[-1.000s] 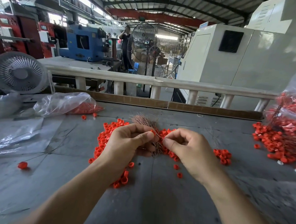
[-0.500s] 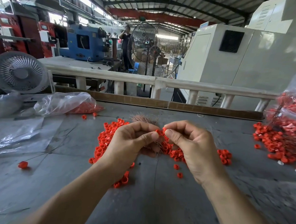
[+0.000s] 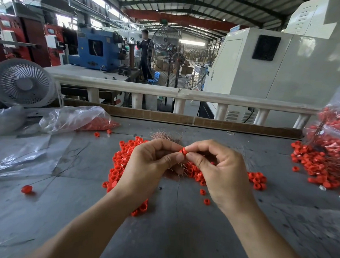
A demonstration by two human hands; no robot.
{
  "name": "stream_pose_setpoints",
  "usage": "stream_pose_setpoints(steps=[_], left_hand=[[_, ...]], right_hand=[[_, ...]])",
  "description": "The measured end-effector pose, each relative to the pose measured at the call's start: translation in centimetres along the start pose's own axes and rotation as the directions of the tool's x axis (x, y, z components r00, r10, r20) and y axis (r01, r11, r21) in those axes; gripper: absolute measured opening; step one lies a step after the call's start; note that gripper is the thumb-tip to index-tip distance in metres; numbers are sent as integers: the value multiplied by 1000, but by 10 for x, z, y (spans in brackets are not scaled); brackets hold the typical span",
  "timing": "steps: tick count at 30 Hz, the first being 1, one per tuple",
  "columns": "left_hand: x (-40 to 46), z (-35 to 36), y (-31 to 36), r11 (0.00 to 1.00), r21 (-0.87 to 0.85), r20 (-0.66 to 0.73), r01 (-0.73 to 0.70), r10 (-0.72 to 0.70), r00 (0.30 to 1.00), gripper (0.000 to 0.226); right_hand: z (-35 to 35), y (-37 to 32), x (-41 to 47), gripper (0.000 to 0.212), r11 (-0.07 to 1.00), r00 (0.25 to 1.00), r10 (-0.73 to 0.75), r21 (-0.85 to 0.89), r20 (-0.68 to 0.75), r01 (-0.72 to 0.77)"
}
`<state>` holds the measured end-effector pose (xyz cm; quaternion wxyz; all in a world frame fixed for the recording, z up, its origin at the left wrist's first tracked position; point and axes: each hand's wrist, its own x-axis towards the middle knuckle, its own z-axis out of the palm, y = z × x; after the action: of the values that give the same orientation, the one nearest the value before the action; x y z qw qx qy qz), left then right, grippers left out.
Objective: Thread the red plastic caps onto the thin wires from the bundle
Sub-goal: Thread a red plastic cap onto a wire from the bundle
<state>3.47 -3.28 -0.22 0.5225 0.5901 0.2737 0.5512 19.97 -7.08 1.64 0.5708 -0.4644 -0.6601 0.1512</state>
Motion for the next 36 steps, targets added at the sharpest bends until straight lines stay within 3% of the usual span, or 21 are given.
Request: stream_pose_setpoints(steps=[12,22,29,36], left_hand=[[1,-3,-3,1000,-6,26,8,-8,1000,16],[0,-3,-3,996,-12,54,86,-86,995,28],[-2,0,-1,949,-218,52,226,-220,974,30],[-2,3,1,930,-232,67,287,-279,958,33]], right_hand=[[-2,3,2,13,999,999,-15,34,31,14],[-1,5,1,14,999,999,-28,33,32,27],[11,7,-3,25,954,983,-175,-236,57,184],[17,8,-6,17,877,962,-272,-416,-15,241]])
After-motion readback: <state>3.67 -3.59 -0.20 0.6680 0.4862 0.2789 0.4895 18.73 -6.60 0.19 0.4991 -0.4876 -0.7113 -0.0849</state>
